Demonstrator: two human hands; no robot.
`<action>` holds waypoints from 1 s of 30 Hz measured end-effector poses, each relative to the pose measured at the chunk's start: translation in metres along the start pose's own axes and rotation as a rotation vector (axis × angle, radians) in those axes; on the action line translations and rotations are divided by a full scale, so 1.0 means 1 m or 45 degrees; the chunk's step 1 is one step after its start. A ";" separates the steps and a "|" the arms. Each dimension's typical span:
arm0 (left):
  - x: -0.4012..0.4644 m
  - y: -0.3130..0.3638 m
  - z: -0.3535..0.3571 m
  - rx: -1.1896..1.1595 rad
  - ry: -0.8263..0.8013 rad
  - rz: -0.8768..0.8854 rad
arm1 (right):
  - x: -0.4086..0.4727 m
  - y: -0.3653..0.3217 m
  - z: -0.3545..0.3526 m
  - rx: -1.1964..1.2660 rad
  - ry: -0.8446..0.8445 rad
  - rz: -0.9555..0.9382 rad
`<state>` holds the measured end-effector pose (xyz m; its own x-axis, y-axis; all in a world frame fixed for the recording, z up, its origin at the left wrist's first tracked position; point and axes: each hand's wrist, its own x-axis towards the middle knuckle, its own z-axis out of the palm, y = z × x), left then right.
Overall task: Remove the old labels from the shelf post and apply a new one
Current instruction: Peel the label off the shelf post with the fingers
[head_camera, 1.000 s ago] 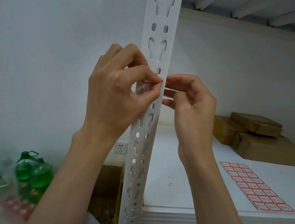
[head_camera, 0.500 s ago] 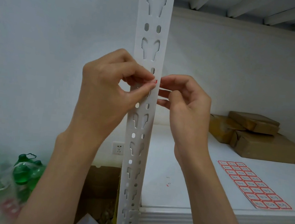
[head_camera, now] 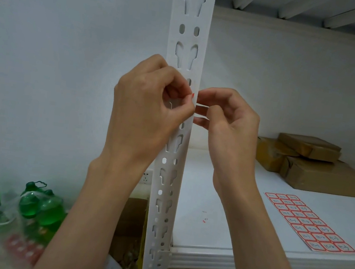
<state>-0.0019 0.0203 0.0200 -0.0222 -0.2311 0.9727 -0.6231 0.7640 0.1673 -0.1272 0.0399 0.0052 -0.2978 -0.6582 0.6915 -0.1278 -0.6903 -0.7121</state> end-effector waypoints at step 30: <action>0.003 -0.008 -0.008 -0.081 -0.076 0.107 | 0.000 0.004 0.000 -0.037 0.063 -0.099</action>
<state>0.0091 0.0179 0.0228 -0.1200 -0.1983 0.9728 -0.5665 0.8184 0.0969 -0.1278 0.0373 0.0021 -0.3319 -0.5867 0.7387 -0.1799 -0.7293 -0.6601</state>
